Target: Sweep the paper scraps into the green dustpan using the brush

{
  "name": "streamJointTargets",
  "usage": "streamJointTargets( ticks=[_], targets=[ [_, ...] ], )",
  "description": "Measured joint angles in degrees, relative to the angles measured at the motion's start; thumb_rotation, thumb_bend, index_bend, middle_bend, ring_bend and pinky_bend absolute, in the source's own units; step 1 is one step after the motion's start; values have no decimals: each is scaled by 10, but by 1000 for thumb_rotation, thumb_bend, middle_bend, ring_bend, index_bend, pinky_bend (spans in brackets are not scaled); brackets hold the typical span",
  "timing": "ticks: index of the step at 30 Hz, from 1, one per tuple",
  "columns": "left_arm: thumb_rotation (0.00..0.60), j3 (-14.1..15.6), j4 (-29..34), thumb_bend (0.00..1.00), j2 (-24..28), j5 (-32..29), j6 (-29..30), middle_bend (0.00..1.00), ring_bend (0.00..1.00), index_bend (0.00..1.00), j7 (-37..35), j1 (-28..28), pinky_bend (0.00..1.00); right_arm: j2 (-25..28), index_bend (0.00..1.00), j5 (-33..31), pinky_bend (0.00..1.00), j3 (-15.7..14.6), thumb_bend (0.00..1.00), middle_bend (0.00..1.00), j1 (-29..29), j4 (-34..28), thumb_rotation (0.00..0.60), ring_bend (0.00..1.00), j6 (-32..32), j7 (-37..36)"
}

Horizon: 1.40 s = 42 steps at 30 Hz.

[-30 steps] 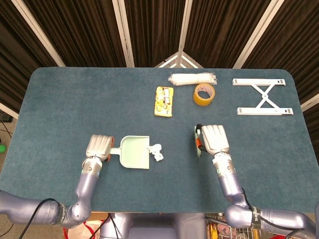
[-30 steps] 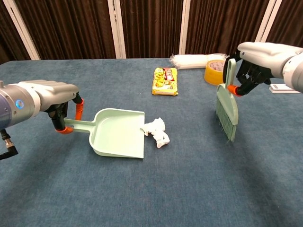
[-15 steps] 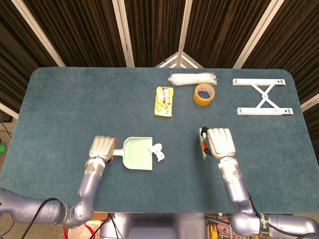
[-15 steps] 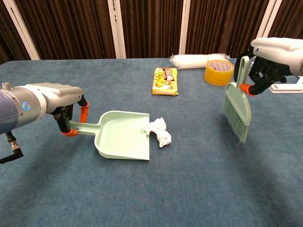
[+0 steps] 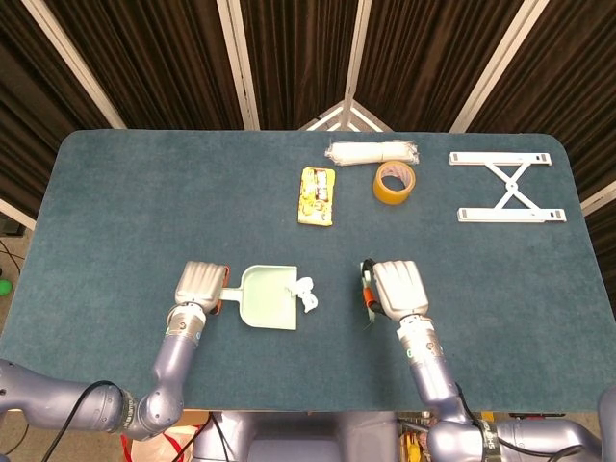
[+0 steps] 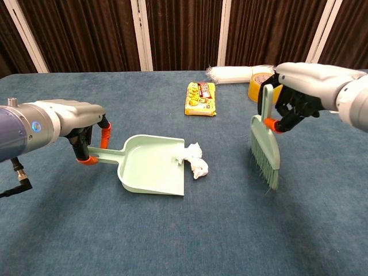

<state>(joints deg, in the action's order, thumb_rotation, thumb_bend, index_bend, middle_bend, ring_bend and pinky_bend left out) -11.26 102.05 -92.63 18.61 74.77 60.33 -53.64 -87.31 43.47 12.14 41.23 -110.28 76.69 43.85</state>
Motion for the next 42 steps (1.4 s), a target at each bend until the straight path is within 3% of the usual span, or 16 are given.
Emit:
streamJointTargets(
  ticks=[10,22,32,42],
  targets=[
    [600,-5,-3,598,-13,-10,6,1000,1000,629,4,-10,1000,-43,899,-10,781,7,631,856,15,4,600,922,-1,7],
    [600,-15,-18,601,-41,-24,11,1000,1000,629,12,-25,1000,-90,899,-44,781,41,634,856,47,-20,600,922,4,25],
    [600,-20,-30,601,-53,-29,12,1000,1000,629,16,-33,1000,-96,899,-97,781,100,634,856,69,-57,600,922,-2,10],
    [600,-21,-37,601,-53,-32,11,1000,1000,629,17,-35,1000,-69,899,-137,781,138,634,856,73,-92,600,923,-1,-25]
  ],
)
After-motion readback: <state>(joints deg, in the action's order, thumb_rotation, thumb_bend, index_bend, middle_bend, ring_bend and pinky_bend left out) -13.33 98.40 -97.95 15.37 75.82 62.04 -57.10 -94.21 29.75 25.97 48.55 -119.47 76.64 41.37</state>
